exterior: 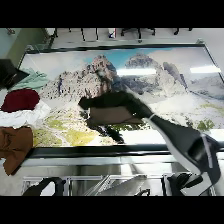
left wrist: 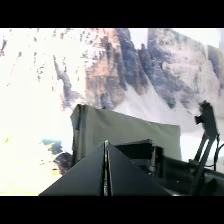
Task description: Fold the shirts.
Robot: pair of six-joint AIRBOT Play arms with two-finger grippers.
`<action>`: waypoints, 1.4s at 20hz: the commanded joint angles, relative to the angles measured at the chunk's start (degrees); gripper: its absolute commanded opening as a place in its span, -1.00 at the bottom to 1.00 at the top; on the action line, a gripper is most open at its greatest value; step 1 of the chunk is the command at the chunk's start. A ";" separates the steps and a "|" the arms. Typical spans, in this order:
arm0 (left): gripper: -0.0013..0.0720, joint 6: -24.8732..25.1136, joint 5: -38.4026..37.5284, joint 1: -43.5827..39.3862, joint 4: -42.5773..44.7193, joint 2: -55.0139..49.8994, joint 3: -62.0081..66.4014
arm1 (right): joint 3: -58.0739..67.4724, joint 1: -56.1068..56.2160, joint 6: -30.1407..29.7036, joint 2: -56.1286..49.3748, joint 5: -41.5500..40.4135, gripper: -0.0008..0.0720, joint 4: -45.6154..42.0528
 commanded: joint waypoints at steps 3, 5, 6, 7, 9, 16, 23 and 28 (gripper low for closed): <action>-0.92 3.17 -3.96 2.80 0.02 7.28 -10.97 | 1.36 -10.12 3.96 3.19 -12.37 0.93 -11.54; -0.92 3.17 -3.72 2.80 0.04 7.32 -11.45 | 1.36 -20.59 5.77 7.63 -23.26 0.93 -16.31; -0.92 3.17 -3.72 2.80 0.02 7.37 -11.43 | 1.33 -26.14 6.21 9.29 -28.81 0.93 -18.58; -0.92 3.19 -3.76 2.80 0.02 7.37 -11.43 | 1.31 -31.08 6.34 10.10 -33.70 0.93 -20.44; -0.92 3.19 -3.65 2.80 0.04 7.37 -11.43 | -0.44 -40.09 6.29 10.12 -41.38 0.93 -21.07; -0.92 3.17 -3.45 2.78 0.04 7.37 -11.43 | -15.63 -46.60 -5.07 2.19 -36.46 0.92 -3.10; -0.92 3.19 -2.82 2.78 0.07 7.37 -11.45 | -15.28 -38.49 -8.37 -5.97 -30.64 0.60 3.41; -0.92 3.19 -2.62 2.78 0.07 7.37 -11.45 | -12.70 -38.91 -8.37 -5.09 -28.96 -0.93 3.89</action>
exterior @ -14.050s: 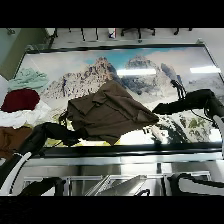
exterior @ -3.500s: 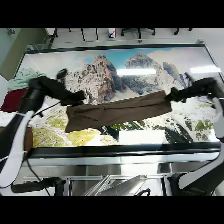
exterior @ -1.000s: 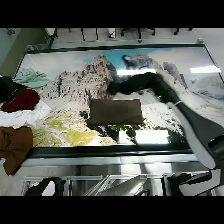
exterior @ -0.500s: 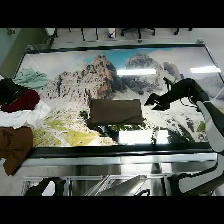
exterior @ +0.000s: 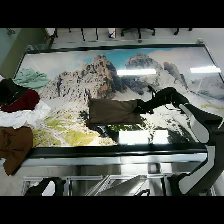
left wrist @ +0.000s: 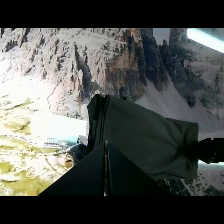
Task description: Fold the shirts.
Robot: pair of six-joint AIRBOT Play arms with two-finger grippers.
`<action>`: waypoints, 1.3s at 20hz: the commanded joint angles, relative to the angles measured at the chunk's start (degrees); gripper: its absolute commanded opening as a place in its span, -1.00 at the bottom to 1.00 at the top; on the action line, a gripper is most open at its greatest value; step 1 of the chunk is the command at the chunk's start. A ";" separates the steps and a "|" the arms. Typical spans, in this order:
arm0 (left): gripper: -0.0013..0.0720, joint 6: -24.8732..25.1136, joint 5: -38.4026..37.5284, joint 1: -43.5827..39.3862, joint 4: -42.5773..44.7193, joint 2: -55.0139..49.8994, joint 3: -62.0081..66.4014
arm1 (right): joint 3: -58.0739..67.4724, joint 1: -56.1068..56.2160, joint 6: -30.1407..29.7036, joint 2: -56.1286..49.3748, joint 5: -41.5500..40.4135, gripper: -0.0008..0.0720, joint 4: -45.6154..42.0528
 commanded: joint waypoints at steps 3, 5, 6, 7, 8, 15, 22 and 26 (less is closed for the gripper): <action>-0.92 -0.09 0.50 0.04 0.04 0.04 -0.02 | 1.97 -5.77 0.44 6.56 4.44 -0.93 0.96; -0.92 -0.09 0.48 0.04 0.09 0.04 -0.02 | 1.97 -13.44 1.42 11.43 5.42 -0.93 0.72; -0.92 -0.07 0.46 0.04 0.09 0.02 -0.02 | 1.95 -17.94 2.45 13.40 5.33 -0.93 0.42; -0.92 -0.07 0.28 0.04 0.09 0.02 -0.02 | 1.86 -22.88 2.64 15.13 5.09 -0.93 0.31; -0.92 -0.07 0.00 0.04 0.07 0.04 -0.02 | 1.60 -28.52 2.64 16.81 4.33 -0.93 0.00; -0.92 -0.04 -2.64 0.04 0.07 0.02 -0.02 | -10.84 -58.88 2.78 26.21 -1.03 -0.93 -5.64; -0.92 1.40 -2.95 -2.38 0.09 0.02 -0.02 | -36.37 -67.58 3.10 39.76 6.73 -0.93 -5.66; -0.92 1.88 -3.78 -7.93 0.46 0.00 -0.02 | -39.91 -66.14 3.56 39.65 6.82 -0.05 -6.32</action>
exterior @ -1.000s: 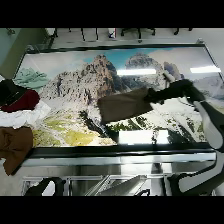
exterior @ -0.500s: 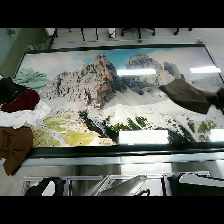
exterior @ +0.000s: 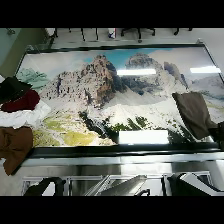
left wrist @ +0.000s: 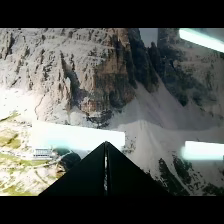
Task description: Fold the shirts.
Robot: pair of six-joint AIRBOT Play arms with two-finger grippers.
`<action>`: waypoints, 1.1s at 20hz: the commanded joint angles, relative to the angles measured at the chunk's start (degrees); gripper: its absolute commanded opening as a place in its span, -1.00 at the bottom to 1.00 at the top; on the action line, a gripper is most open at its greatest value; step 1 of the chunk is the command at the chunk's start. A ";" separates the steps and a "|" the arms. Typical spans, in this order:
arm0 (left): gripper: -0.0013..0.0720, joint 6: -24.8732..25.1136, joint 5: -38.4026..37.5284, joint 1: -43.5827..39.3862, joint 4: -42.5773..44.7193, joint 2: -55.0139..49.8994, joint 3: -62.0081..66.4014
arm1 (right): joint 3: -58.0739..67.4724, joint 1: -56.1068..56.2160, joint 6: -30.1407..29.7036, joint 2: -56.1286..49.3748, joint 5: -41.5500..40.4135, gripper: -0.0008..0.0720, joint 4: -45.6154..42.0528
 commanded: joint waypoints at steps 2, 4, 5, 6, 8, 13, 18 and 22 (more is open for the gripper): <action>-0.92 0.52 -1.20 -5.46 0.44 -0.02 -0.02 | -0.90 -0.42 0.02 1.07 -1.57 0.45 -4.33; -0.92 0.55 -1.66 -6.73 0.48 -0.28 -0.02 | 6.64 -2.01 2.23 1.16 -8.02 0.43 -13.27; -0.92 0.55 -1.81 -6.80 0.46 -0.37 -0.02 | 12.28 -2.78 6.25 1.18 -12.48 0.43 -19.37; -0.92 0.55 -1.97 -6.80 0.37 -0.74 0.00 | 17.75 -2.95 10.34 1.29 -16.22 0.43 -23.78; -0.92 0.55 -1.99 -6.80 0.39 -2.03 0.00 | 24.20 -1.44 13.29 2.84 -17.62 0.42 -20.70; -0.92 0.50 -0.33 -8.44 -4.57 -5.68 -0.04 | 28.15 18.36 3.98 5.07 -15.56 -0.92 1.14; -0.92 -0.70 -7.06 -23.10 -4.02 -4.04 -10.29 | 24.22 49.13 4.00 6.19 -9.55 -0.93 -2.34; -0.92 -1.73 -11.80 -30.36 -4.02 -2.12 -20.98 | 21.20 63.71 5.18 6.14 -6.01 -0.92 -2.93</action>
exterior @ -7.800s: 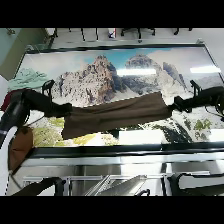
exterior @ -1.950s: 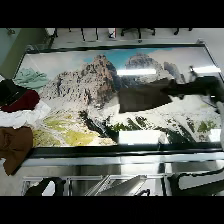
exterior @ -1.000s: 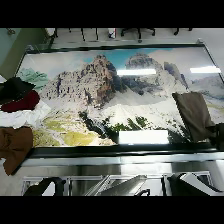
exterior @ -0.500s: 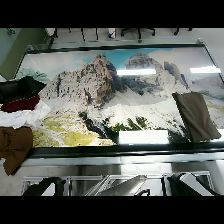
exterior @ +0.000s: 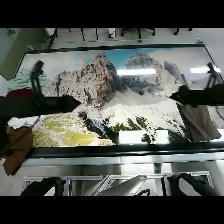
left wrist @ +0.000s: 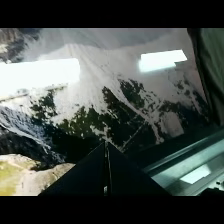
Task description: Fold the shirts.
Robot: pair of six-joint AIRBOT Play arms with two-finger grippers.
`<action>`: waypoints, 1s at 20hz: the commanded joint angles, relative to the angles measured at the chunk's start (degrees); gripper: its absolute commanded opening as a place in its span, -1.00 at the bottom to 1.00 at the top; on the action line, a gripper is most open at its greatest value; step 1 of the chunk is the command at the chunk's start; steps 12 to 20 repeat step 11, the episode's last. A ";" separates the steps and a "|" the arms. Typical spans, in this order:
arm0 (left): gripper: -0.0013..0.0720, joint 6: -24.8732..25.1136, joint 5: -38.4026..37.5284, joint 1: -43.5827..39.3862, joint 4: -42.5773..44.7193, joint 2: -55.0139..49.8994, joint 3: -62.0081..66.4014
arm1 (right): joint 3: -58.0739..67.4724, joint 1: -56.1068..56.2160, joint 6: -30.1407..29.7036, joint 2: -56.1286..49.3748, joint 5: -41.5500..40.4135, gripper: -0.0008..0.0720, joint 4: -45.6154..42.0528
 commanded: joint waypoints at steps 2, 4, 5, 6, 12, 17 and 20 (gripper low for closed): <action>-0.92 -0.72 -3.80 -5.35 -0.17 0.83 -7.93 | -1.60 11.89 0.85 0.20 3.91 -0.92 0.37; -0.92 -0.72 -3.78 -5.35 -0.31 0.68 -7.91 | -1.60 12.13 0.83 0.17 2.19 -0.92 1.97; -0.92 -0.72 -3.85 -5.35 -0.35 0.68 -7.89 | -1.60 12.13 0.83 0.17 1.14 -0.92 1.97; -0.92 -0.74 -3.85 -5.35 -0.33 0.68 -7.89 | -1.60 12.13 0.83 0.09 1.05 -0.92 1.97; -0.92 -0.74 -4.13 -5.35 -0.31 0.66 -7.89 | -1.60 12.07 0.83 0.07 1.07 -0.92 1.97; -0.92 -0.74 -4.13 -5.35 -0.31 0.66 -7.89 | -1.60 12.07 0.83 0.07 1.07 -0.92 1.97; -0.92 -0.74 -4.13 -5.35 -0.31 0.66 -7.89 | -1.60 12.07 0.83 0.07 1.07 -0.92 1.97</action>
